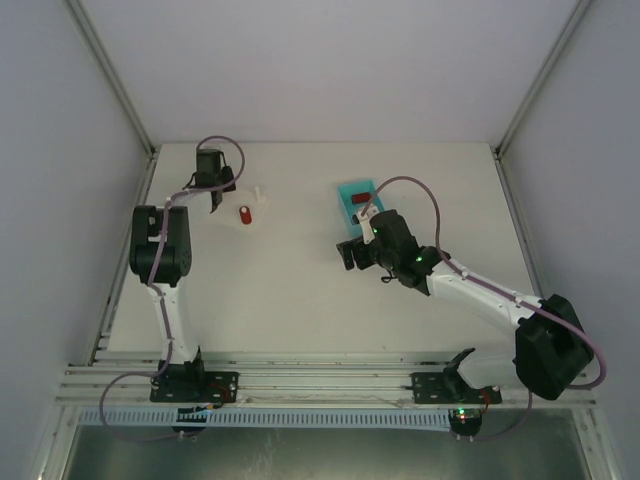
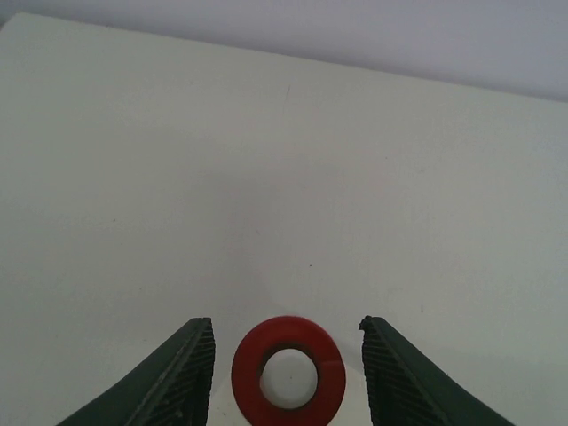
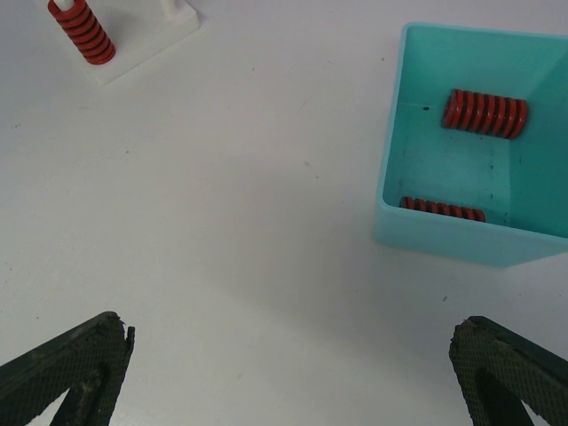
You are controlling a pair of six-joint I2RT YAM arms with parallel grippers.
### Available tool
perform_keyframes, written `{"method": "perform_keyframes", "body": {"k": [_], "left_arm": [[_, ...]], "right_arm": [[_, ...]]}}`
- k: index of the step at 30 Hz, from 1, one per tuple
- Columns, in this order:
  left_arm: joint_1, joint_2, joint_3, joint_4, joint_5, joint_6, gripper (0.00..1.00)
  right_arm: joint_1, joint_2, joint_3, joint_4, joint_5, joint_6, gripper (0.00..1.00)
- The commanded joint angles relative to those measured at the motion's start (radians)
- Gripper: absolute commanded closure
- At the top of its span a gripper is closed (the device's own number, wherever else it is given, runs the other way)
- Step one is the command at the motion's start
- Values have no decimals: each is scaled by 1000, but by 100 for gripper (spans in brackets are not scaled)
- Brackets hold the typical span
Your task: Install the large spring
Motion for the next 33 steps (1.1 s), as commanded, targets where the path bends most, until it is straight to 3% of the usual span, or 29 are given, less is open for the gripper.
{"method": "perform_keyframes", "body": {"k": [1,8,12,15,21,26,28,33], "left_arm": [[4,-38,28,-22,-3,-27,48],[-3,-194,-55,-25,96,-111,36],[-30,-304,-144,-22,162,-165,15],[-61,-393,-245,-8,209,-192,0],[-149,-582,-520,100,252,-243,1],[-288,-679,-647,124,184,-245,1],[-314,-711,-690,130,175,-259,1],[-353,-798,-831,246,160,-256,1]], "right_arm": [[-11,-3,30,-19,-7,6,1],[-92,27,117,-110,-51,68,1],[-177,121,241,-231,-94,91,1],[-221,193,328,-283,-105,78,6],[-261,381,565,-424,-120,-123,30],[-270,542,749,-530,-92,-332,33],[-291,589,797,-571,-150,-415,33],[-302,640,823,-547,-230,-651,34]]}}
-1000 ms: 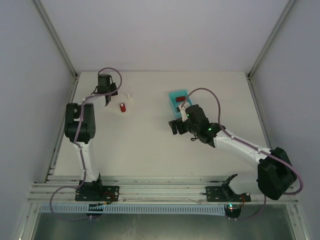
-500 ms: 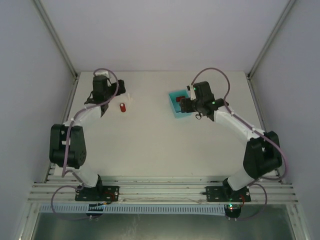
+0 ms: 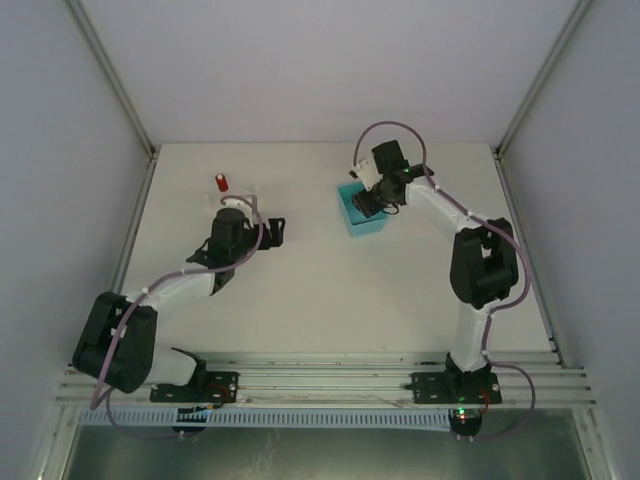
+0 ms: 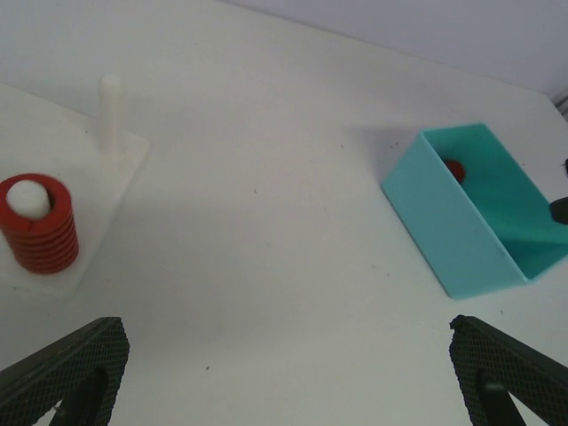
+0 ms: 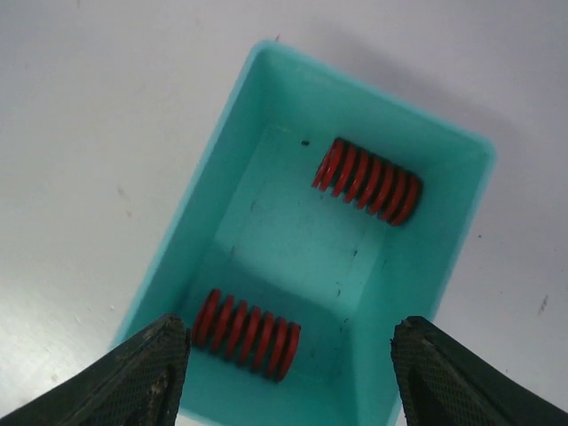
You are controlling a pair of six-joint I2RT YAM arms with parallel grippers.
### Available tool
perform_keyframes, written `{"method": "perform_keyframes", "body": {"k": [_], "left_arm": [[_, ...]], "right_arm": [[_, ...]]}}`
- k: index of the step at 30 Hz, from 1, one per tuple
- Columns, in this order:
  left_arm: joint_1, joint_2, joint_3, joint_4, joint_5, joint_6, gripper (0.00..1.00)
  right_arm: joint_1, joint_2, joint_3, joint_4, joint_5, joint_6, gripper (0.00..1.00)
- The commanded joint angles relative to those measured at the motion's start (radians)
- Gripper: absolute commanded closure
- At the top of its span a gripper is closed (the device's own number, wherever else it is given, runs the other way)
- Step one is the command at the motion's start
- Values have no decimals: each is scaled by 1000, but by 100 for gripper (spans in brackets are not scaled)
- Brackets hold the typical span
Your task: Install the large spring
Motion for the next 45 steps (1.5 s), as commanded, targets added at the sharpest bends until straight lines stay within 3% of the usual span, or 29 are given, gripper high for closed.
{"method": "perform_keyframes", "body": {"k": [1,6,18,32,45], "left_arm": [[-27,-69,-112,157,-52,0,1],[-43,-58,-191,285,-11,31,1],[-43,-16,-173,268,-3,81,1],[-43,-43,-182,261,-27,91,1],[-47,-45,-180,259,-29,93,1]], "right_arm": [[-13,51,62,-67,-62,-256,34],[-29,174,193,-133,-41,-343,36],[-30,359,401,-166,-27,-400,41],[-31,468,415,-137,-1,-371,39],[-38,466,443,-333,-45,-326,43]]}}
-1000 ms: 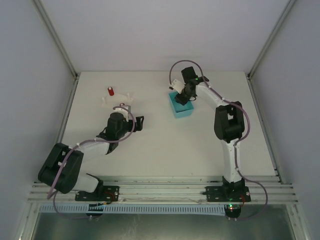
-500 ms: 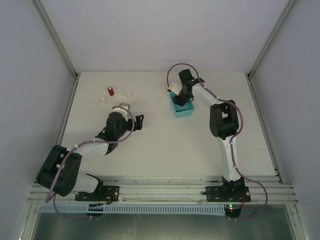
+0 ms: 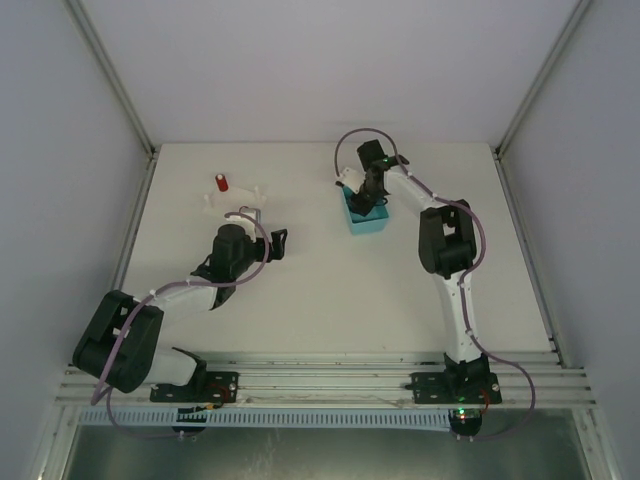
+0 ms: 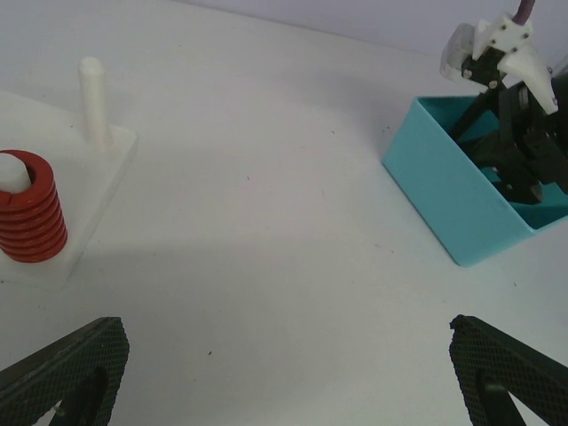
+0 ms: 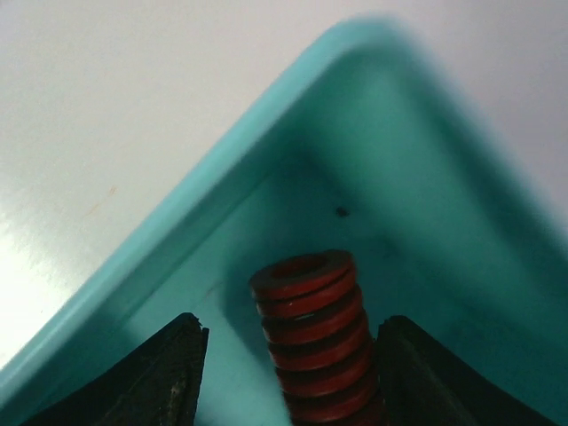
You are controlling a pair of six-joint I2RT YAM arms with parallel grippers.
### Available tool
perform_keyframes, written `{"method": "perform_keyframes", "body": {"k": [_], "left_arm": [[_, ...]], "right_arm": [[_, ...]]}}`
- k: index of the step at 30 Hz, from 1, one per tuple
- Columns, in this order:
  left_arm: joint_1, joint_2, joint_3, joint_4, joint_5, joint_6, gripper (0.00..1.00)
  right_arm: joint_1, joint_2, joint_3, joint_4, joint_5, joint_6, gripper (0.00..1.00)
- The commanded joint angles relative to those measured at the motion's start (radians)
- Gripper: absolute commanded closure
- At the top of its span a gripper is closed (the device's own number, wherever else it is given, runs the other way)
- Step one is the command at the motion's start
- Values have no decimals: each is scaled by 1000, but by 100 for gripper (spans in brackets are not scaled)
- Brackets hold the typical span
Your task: Install the large spring
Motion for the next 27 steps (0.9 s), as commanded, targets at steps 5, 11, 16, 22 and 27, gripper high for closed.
{"method": "perform_keyframes", "body": {"k": [5,11,16,22,27], "left_arm": [[-11,-31,9,10,-12,21,1],[-17,-38,9,5,-24,28,1],[-19,-35,9,6,-29,30,1],[-21,-37,8,2,-36,32,1],[-20,-39,6,3,-43,32,1]], "right_arm": [[-12,28,50,-177,18,32,47],[-15,50,41,-166,57,38,47],[-18,55,12,-140,65,51,47],[-22,52,-8,-111,67,71,59],[-24,21,-53,-60,49,89,73]]}}
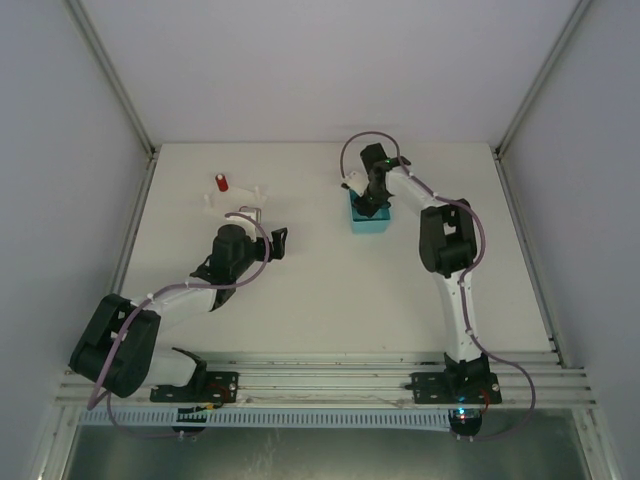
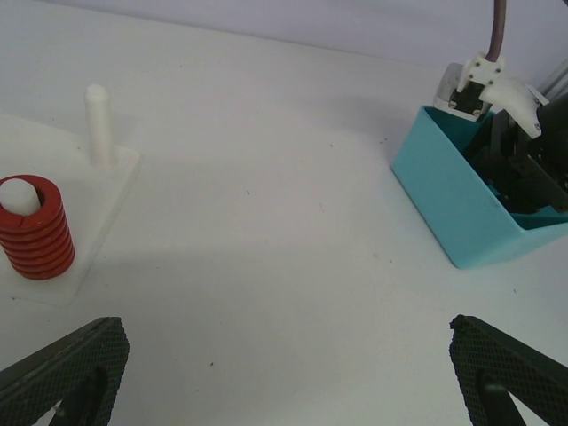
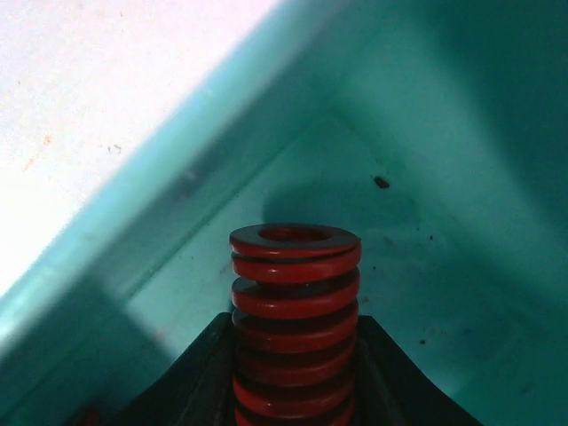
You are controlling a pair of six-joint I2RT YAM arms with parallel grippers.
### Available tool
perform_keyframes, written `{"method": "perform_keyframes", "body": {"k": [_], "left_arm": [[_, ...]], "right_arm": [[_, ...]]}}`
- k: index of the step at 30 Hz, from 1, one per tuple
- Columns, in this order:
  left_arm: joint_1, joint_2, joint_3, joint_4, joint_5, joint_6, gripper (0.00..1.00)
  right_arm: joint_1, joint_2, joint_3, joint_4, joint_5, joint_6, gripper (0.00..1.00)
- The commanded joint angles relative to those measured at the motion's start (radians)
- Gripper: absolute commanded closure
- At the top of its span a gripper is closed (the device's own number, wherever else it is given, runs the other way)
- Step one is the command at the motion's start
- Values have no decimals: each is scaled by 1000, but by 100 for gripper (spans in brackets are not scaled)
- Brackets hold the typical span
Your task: Install the large spring
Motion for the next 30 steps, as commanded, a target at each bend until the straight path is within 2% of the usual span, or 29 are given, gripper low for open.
{"method": "perform_keyframes", "body": {"k": [1,10,19,22,26,30], "left_arm": [[-5,-14,5,4,-18,11,1],[-5,-25,7,-14,-71,0,1],[-5,-114,18,-95,-258,-110,1],[-5,-161,29,-136,-267,-141,1],[-5,-226,8,-130,-200,-176,1],[-5,-259,1,-83,-7,-207,1]], "right_arm": [[-9,-14,-74,40,2,29,76],[-8,-222,-221,201,-27,73,89],[7,-444,-411,286,-50,128,90],[32,-539,-527,346,-60,156,90],[70,-687,-688,475,-90,235,90],[141,-812,-852,594,-95,298,90]]}}
